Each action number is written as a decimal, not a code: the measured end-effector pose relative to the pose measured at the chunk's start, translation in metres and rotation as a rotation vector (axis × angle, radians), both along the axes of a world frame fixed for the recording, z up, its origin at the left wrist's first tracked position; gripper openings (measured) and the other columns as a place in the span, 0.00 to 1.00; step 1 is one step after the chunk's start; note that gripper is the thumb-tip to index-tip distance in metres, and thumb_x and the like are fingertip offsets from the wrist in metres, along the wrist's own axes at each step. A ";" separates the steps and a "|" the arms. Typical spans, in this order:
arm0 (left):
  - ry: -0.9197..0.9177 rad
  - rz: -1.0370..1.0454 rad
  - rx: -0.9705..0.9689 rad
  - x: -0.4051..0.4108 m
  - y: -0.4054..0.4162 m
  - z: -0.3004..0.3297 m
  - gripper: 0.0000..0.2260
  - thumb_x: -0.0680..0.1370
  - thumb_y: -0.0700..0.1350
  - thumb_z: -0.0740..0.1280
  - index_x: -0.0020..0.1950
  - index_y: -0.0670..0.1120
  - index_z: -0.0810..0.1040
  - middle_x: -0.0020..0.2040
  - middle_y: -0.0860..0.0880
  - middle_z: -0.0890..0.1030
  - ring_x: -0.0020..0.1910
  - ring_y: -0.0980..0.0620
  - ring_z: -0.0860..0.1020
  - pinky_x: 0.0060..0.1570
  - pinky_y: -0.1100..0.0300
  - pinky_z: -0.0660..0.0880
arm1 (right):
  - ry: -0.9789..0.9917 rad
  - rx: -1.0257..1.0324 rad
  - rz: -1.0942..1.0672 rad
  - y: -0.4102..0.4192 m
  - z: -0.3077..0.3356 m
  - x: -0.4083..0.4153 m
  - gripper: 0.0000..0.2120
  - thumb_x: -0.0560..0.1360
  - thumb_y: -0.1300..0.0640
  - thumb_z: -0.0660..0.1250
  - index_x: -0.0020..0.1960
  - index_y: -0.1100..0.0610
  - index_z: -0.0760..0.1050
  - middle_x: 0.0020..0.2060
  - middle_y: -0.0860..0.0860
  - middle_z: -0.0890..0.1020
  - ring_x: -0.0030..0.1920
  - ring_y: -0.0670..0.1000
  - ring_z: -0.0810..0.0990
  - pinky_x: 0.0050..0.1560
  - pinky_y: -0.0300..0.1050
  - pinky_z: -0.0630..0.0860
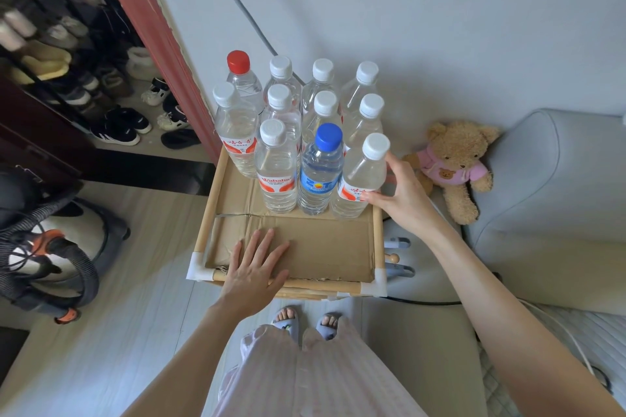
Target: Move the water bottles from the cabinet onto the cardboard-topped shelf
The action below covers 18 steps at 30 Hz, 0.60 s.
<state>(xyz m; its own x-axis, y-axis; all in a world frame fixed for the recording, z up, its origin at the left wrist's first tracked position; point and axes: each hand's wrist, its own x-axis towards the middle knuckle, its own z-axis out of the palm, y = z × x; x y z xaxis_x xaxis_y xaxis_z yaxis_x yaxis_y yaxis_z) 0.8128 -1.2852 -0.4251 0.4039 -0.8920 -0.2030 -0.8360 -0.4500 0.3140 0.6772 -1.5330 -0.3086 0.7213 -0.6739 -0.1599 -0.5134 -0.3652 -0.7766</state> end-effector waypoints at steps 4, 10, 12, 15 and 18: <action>-0.037 0.001 0.049 -0.001 -0.001 0.003 0.27 0.76 0.63 0.42 0.71 0.55 0.61 0.74 0.47 0.61 0.73 0.45 0.54 0.69 0.49 0.41 | -0.016 0.027 0.011 -0.003 -0.002 0.001 0.35 0.67 0.55 0.73 0.70 0.48 0.61 0.60 0.53 0.71 0.59 0.45 0.74 0.65 0.51 0.70; -0.141 0.000 0.020 -0.006 -0.003 0.002 0.22 0.75 0.55 0.52 0.68 0.53 0.63 0.68 0.43 0.70 0.67 0.39 0.67 0.65 0.45 0.52 | -0.107 0.115 -0.116 0.002 -0.007 0.001 0.37 0.68 0.58 0.73 0.71 0.52 0.57 0.61 0.50 0.73 0.61 0.46 0.74 0.55 0.35 0.71; -0.154 -0.001 0.033 -0.008 -0.004 0.001 0.22 0.75 0.55 0.52 0.69 0.53 0.62 0.68 0.43 0.71 0.66 0.39 0.68 0.64 0.44 0.53 | -0.118 0.137 -0.127 0.003 -0.005 0.000 0.37 0.68 0.58 0.73 0.71 0.52 0.58 0.60 0.49 0.74 0.61 0.46 0.74 0.49 0.29 0.72; -0.163 -0.013 0.032 -0.008 -0.002 -0.002 0.22 0.77 0.55 0.50 0.69 0.52 0.62 0.68 0.42 0.71 0.66 0.39 0.68 0.64 0.44 0.54 | -0.134 0.235 -0.136 0.003 -0.011 -0.004 0.42 0.67 0.57 0.74 0.73 0.52 0.54 0.63 0.49 0.73 0.63 0.46 0.73 0.53 0.33 0.72; -0.185 -0.016 0.025 -0.007 -0.002 -0.003 0.23 0.80 0.56 0.41 0.70 0.52 0.62 0.67 0.42 0.71 0.66 0.39 0.69 0.64 0.44 0.54 | -0.115 0.263 -0.116 0.004 0.008 -0.009 0.53 0.61 0.46 0.76 0.74 0.46 0.45 0.73 0.46 0.61 0.71 0.44 0.61 0.68 0.50 0.65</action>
